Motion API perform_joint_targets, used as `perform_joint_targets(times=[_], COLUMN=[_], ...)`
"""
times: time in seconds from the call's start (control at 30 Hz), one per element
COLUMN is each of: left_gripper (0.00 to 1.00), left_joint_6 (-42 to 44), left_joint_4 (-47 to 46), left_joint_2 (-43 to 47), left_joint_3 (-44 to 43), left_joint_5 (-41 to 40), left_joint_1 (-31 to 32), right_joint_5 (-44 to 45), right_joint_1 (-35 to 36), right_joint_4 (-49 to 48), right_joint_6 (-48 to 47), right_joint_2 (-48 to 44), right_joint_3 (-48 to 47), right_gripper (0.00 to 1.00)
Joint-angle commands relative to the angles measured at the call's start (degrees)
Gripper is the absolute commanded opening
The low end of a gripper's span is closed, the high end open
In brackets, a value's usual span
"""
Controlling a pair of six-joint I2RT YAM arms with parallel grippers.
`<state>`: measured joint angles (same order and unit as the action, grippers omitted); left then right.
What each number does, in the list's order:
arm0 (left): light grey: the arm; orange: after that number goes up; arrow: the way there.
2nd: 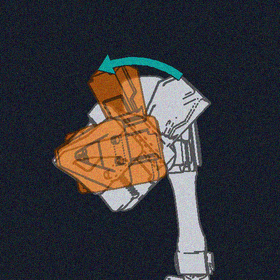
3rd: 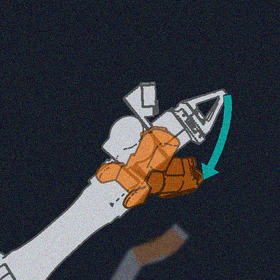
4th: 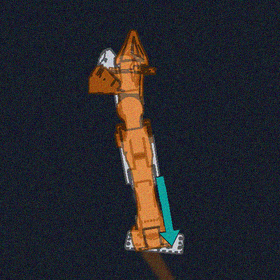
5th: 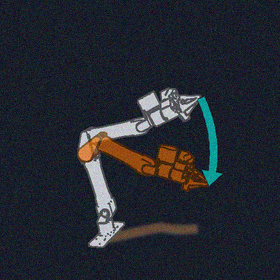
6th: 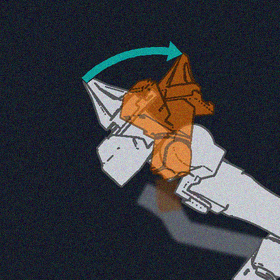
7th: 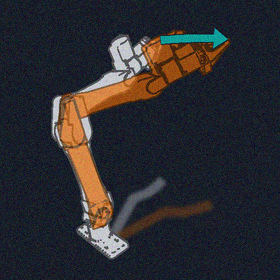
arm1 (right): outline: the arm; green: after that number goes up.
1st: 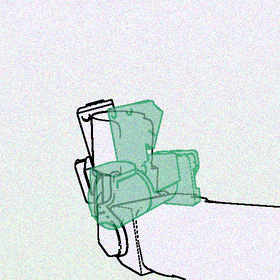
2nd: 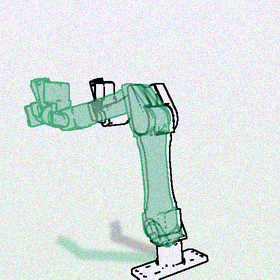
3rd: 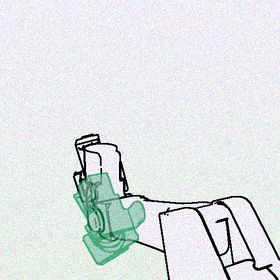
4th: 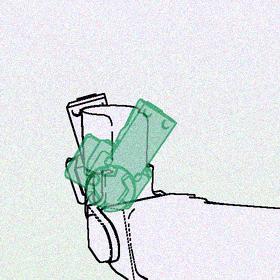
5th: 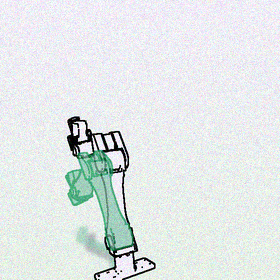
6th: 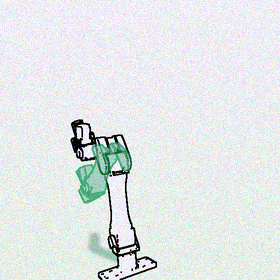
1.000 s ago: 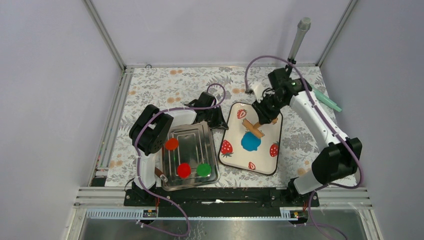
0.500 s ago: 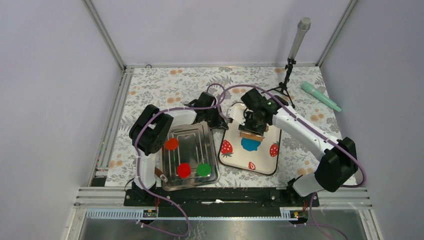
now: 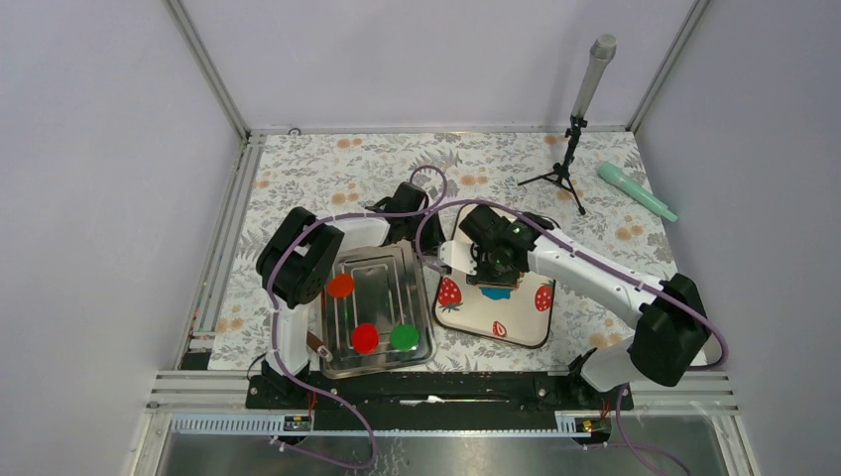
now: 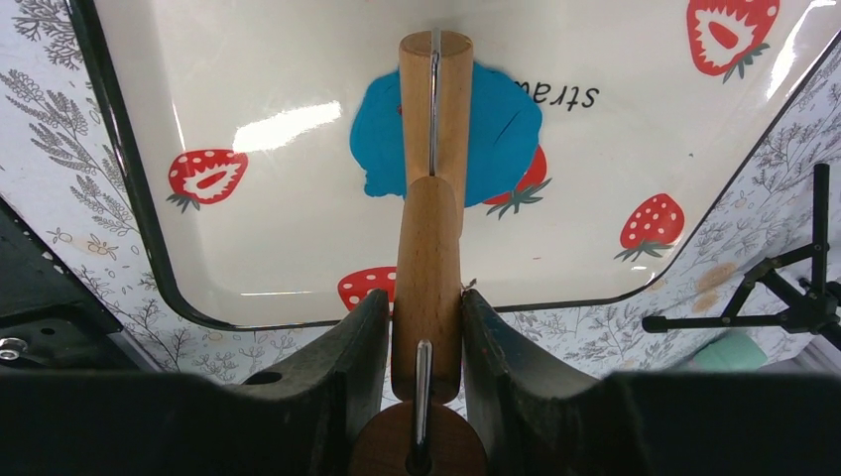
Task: Roll out the dumpling wrappers from the dough
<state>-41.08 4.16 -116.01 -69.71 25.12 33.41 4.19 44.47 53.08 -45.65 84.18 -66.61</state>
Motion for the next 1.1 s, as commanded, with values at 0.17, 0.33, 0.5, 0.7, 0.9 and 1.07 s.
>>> perform_joint_targets(times=[0.17, 0.33, 0.5, 0.7, 0.9, 1.07], left_gripper=[0.0, 0.0, 0.0, 0.0, 0.0, 0.0], left_joint_6=[0.1, 0.1, 0.2, 0.5, 0.4, 0.6], left_joint_4=[2.8, 2.7, 2.5, 2.4, 2.5, 2.4], left_joint_2=[-2.6, -2.5, -2.4, -2.2, -2.3, -2.2], left_joint_3=[1.8, 1.9, 2.0, 2.3, 2.1, 2.2], left_joint_5=[-4.9, -5.0, -5.0, -5.1, -5.2, -5.1], left_joint_1=[-1.1, -1.1, -1.0, -1.0, -1.0, -1.0], right_joint_5=[-14.2, -15.3, -16.8, -20.1, -21.8, -22.9], right_joint_1=[5.6, 5.9, 6.0, 6.1, 6.5, 7.0], right_joint_4=[9.2, 10.0, 10.6, 12.5, 13.6, 14.5], right_joint_6=[3.8, 3.9, 4.4, 3.7, 3.3, 3.0], right_joint_2=[0.9, 1.1, 1.4, 1.3, 1.2, 1.7], right_joint_3=[6.3, 7.3, 8.0, 8.4, 8.6, 8.5], right_gripper=[0.0, 0.0, 0.0, 0.0, 0.0, 0.0])
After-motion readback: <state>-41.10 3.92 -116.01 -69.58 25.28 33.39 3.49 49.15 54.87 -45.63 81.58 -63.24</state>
